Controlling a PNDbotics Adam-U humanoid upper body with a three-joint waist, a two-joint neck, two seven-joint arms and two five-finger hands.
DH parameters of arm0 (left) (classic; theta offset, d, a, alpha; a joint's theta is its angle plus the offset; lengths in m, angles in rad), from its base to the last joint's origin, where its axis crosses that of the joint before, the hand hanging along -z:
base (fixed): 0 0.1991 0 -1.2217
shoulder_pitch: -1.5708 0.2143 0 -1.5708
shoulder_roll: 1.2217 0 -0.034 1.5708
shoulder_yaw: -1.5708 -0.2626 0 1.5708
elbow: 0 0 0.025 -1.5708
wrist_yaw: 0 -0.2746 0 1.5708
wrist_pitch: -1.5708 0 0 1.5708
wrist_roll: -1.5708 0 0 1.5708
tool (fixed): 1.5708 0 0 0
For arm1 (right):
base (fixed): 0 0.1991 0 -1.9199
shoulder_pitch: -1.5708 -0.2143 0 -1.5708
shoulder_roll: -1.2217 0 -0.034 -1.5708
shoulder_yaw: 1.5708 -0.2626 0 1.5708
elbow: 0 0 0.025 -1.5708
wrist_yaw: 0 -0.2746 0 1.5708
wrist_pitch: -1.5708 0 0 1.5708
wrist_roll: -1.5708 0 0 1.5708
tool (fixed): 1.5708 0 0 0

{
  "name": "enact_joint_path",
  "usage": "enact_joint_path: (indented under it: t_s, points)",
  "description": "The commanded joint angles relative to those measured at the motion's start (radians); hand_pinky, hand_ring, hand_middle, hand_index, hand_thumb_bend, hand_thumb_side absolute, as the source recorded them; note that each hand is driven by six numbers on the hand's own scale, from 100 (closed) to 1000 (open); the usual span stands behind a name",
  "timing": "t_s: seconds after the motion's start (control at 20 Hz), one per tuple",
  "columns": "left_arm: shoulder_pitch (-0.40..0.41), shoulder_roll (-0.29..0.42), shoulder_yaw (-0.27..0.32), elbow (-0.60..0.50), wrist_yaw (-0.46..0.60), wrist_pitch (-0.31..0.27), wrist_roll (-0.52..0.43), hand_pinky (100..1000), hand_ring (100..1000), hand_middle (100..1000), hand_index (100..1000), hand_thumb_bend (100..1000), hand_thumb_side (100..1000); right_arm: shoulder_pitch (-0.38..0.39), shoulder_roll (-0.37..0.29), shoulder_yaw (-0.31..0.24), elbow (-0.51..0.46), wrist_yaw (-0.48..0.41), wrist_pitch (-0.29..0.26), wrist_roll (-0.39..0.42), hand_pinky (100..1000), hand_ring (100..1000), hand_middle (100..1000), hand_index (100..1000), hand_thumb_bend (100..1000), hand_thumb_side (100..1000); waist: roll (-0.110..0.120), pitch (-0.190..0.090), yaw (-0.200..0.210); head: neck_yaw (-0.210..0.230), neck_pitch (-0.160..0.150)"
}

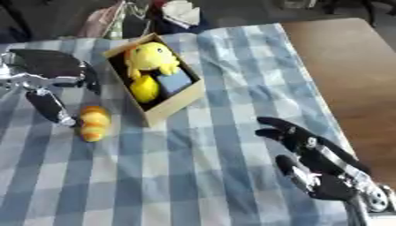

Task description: Pick up objects on the table and place them in the box.

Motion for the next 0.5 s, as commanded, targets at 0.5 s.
enact_joint_path:
  t_s: [0.5]
  points:
    - [-0.004,-0.034,-0.023,0.108,-0.079,-0.03,-0.02,726,696,710,811,597,448,-0.009,-0.01,-0.007,-0.011,0.001,0.003,-0.006,1000,927,978,1000,100,493,-0.013,-0.024,-0.004,-0.007,0.002]
